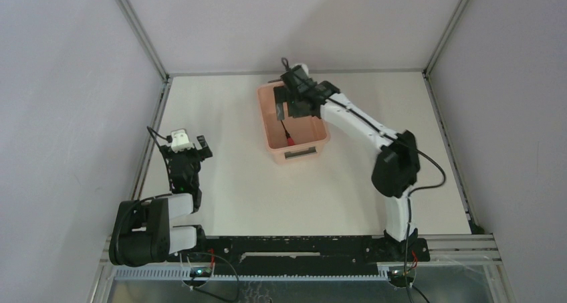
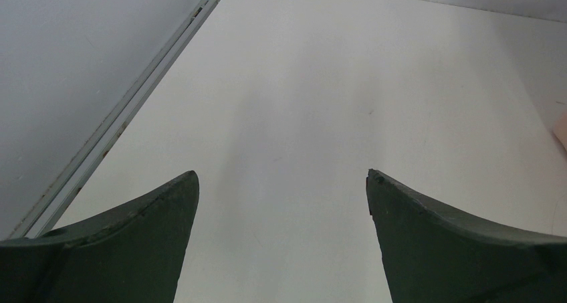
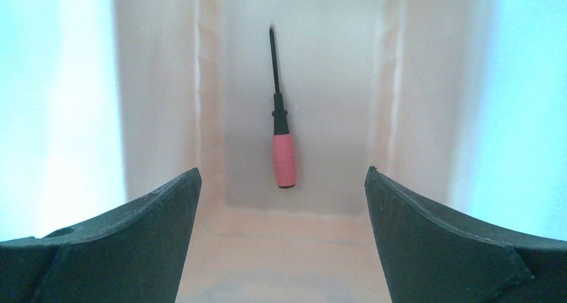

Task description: Put the screwdriver in the bin

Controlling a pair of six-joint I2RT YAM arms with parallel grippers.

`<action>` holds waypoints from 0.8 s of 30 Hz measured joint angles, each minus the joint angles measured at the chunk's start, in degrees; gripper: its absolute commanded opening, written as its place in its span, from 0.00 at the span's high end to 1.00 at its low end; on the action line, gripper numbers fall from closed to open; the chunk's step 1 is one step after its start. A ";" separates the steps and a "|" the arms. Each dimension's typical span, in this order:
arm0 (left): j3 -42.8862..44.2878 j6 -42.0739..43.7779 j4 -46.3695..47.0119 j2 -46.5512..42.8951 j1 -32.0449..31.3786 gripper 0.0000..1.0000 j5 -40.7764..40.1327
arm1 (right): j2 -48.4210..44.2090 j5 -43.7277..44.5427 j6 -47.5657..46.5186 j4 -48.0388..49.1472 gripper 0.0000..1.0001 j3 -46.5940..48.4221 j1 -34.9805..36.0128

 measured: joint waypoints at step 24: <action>0.00 0.00 -0.04 0.00 0.00 0.00 0.00 | -35.06 -2.25 -10.12 8.33 0.00 -31.36 -38.80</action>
